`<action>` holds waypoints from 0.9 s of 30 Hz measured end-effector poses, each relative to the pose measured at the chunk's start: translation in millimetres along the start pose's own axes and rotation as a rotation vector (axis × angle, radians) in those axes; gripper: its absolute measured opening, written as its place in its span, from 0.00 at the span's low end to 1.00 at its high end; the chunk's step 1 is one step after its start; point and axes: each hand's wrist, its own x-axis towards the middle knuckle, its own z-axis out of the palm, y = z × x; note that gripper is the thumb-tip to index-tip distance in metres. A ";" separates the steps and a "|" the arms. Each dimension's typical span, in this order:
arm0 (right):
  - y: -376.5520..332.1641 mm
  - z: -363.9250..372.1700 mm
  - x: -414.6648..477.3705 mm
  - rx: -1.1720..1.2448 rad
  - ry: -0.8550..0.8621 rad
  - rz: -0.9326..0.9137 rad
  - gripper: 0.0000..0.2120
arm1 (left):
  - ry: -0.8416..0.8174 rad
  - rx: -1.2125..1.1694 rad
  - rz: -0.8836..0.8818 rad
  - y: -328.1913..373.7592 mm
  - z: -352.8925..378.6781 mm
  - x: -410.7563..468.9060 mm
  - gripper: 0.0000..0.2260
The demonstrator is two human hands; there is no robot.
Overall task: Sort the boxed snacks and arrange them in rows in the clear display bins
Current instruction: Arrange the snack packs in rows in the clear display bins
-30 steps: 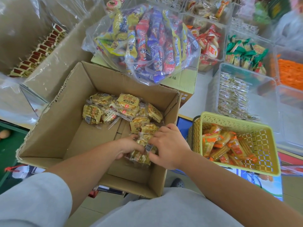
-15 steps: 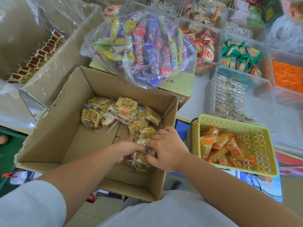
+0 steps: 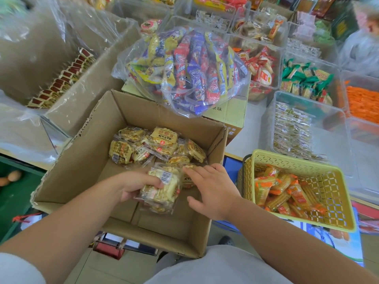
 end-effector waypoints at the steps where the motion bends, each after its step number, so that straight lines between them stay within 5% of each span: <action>1: 0.3 0.5 -0.1 -0.003 0.000 0.001 0.37 | 0.006 -0.054 0.037 1.2 -4.2 -9.1 0.24; 5: -0.5 -2.9 3.4 0.028 -0.024 0.046 0.39 | 0.019 -0.243 0.231 -1.6 -8.9 -47.8 0.39; 8: -0.7 -12.1 8.6 0.267 -0.027 0.103 0.34 | -0.076 -0.491 0.367 -10.9 1.3 -68.5 0.47; 13: 4.3 -47.7 8.2 1.204 -0.143 0.282 0.18 | -0.284 -0.784 0.485 -20.6 37.9 -78.4 0.38; 16: 7.9 -61.8 0.0 1.498 -0.117 0.330 0.19 | -0.522 -0.857 0.577 -16.0 62.3 -86.3 0.25; 21: 24.6 -68.5 -31.4 1.533 0.021 0.335 0.14 | -0.280 -0.802 0.486 -10.1 108.1 -86.2 0.36; 27: 104.9 -69.5 -87.3 1.584 0.219 0.465 0.10 | -0.156 -0.833 0.528 11.4 192.9 -75.5 0.33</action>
